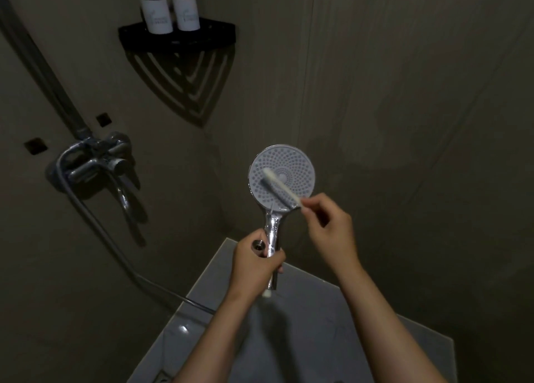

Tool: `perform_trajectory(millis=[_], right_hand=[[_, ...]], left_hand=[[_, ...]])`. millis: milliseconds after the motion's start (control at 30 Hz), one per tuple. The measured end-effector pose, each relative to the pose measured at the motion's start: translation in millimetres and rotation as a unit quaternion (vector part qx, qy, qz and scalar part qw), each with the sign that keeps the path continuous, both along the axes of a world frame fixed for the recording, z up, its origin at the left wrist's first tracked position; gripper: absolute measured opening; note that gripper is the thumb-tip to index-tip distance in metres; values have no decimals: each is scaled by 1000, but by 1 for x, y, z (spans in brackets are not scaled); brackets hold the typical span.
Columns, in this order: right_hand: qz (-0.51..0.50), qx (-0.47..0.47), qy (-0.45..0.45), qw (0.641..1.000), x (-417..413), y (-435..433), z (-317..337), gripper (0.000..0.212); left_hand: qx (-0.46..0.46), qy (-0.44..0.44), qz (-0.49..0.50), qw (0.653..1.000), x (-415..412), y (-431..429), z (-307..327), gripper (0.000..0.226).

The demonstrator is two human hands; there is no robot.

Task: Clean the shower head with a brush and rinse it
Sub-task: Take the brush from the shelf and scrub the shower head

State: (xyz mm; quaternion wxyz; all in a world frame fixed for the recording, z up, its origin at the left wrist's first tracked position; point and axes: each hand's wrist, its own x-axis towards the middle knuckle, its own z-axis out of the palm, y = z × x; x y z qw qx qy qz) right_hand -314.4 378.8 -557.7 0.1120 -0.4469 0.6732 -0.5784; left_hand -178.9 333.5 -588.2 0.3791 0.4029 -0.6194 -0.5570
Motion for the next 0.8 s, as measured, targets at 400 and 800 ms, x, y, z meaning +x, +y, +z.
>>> perform_trajectory(millis=[400,800], right_hand=[[-171,36,47,983,-13,10,-7,10],[-100,34,11,994,-24,13,-16,13]], left_hand=[[-6,5,17,1000,1,-2,2,40],[6,24,29,999,7,-7,2,51]])
